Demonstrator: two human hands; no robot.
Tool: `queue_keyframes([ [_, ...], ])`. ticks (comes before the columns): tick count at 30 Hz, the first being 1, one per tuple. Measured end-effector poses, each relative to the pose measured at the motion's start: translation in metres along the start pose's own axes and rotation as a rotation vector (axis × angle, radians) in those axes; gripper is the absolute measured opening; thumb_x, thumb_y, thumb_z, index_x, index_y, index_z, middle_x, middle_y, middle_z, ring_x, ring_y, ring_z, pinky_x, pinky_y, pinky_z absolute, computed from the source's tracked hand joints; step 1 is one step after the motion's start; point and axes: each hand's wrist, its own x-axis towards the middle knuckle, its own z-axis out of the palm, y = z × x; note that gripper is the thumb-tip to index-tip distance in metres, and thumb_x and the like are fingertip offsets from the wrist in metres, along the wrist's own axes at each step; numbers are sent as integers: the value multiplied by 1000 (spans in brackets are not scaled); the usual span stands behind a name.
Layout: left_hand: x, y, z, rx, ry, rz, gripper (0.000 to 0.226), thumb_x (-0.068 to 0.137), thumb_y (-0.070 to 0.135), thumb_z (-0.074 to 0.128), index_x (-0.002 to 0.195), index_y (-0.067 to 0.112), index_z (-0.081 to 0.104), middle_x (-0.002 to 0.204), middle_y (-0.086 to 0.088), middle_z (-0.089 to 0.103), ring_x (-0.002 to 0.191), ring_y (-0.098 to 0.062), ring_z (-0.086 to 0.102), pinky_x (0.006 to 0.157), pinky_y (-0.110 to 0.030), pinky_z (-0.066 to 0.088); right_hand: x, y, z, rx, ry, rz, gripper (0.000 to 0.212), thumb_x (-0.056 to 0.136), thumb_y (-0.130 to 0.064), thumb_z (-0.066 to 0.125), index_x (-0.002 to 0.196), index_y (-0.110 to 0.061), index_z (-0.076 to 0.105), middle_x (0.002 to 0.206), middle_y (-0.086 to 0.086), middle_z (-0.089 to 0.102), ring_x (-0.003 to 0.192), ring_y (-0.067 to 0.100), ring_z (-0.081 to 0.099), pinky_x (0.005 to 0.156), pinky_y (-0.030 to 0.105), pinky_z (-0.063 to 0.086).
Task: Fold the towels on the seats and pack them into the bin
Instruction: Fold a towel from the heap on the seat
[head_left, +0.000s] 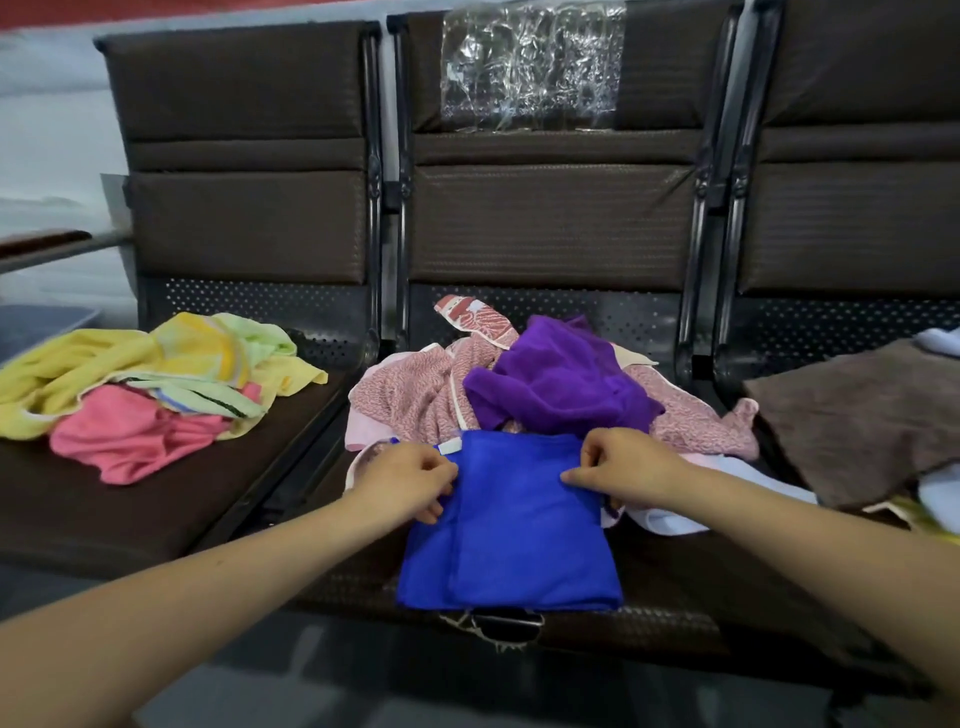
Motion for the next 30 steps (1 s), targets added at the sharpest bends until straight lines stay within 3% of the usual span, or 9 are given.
queue_keyframes([
  [3,1,5,4,71,44,101,20,93,15,52,78,11,64,72,-7,66,50,-13,61,50,-26,56,0,8,9,39,82,4,34,80,-44,70,85,-21,45,61,-8,57,75,21,66,71,33,47],
  [6,6,8,7,87,-66,13,21,94,22,57,75,12,57,67,-10,61,43,-12,61,45,-25,54,3,11,11,139,59,37,34,81,-38,71,93,-17,46,60,-4,63,56,16,66,55,27,45],
  [10,4,8,12,-118,-207,-69,24,93,21,61,73,10,52,64,-5,57,40,-10,54,43,-21,49,7,13,10,273,-10,9,29,84,-29,71,92,-15,47,55,-3,62,35,10,55,35,18,36],
  [14,2,13,23,-66,-160,66,27,88,25,66,66,18,53,58,4,55,55,-9,52,52,-19,45,16,13,10,355,12,-44,24,85,-24,72,86,-13,50,49,-2,58,32,11,51,35,20,36],
  [16,3,12,29,-15,-110,127,18,85,27,70,72,23,58,65,8,58,62,-6,54,60,-20,44,20,12,10,350,29,-73,22,84,-24,72,82,-13,53,49,0,57,34,12,50,39,20,37],
  [19,3,8,32,128,-37,146,25,82,38,70,90,16,62,73,8,57,68,-8,53,59,-20,39,23,9,9,371,50,-84,24,83,-24,73,74,-14,54,45,-6,50,37,9,44,41,20,33],
  [22,5,6,34,250,-23,156,21,89,31,63,82,12,57,73,3,55,75,-17,54,66,-30,40,26,6,7,356,53,-88,25,81,-27,74,70,-16,54,42,-9,47,36,2,41,42,17,31],
  [26,5,8,24,-1,96,125,26,98,22,47,92,1,61,96,-8,63,92,-20,56,75,-31,38,25,1,-1,332,73,-95,26,82,-30,74,69,-17,56,42,-12,47,40,0,41,50,22,33],
  [30,3,3,4,-130,215,67,23,101,22,41,107,12,61,105,0,58,102,-17,52,80,-24,33,14,-9,-6,453,51,-114,21,83,-28,73,79,-11,63,52,-8,58,45,6,49,48,19,38],
])
